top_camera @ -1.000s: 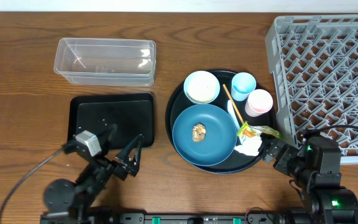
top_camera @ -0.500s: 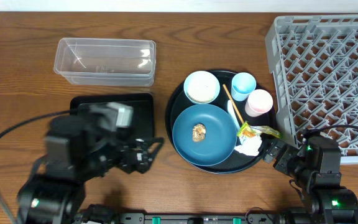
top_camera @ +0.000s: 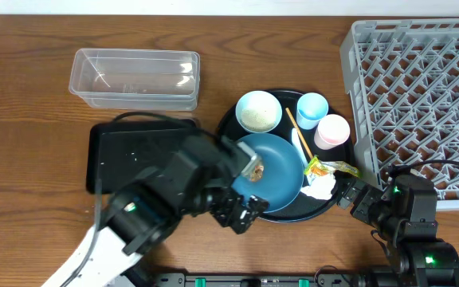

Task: Sort waste into correct bins and load items into the dishwasher rack
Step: 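Reach the left gripper toward the blue plate's near rim, then grasp the blue plate rim with the left gripper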

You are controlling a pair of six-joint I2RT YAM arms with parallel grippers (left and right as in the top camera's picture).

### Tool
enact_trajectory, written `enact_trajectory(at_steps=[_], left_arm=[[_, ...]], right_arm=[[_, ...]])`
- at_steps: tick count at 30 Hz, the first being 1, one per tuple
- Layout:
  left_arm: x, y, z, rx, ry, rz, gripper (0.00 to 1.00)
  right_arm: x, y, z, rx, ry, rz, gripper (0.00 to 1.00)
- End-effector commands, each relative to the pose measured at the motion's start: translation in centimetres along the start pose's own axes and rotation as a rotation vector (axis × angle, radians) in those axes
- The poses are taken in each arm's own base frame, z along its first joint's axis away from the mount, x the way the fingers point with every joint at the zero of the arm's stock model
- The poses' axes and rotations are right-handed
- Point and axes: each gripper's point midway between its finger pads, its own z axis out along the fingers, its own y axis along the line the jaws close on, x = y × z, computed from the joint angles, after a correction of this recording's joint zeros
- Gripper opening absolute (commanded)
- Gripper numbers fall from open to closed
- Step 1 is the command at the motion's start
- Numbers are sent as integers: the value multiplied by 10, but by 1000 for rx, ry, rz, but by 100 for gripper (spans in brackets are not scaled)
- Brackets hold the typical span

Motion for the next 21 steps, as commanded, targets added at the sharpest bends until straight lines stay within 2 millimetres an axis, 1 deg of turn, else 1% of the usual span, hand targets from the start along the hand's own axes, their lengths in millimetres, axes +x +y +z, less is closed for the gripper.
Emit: enact_trajectory(at_steps=[1,6,11,15,21], left_arm=[[7,10,24,-51,86,6,98],[28,16,69,-61,236,-1,98],[43,17,105,-58,320,12,98],[51,25,127,-112,355,41,98],[62,40,147,-254,387,119,98]], right_arm=[[-7,1,-4,3,-25,-11,99],[-7,1,-4,3,-25,-11,99],[-7,1,-4,3,-25,-11,99],[-7,1,-4,3,-25,-11,99],[-7,1,-4,3,-25,-11,99]])
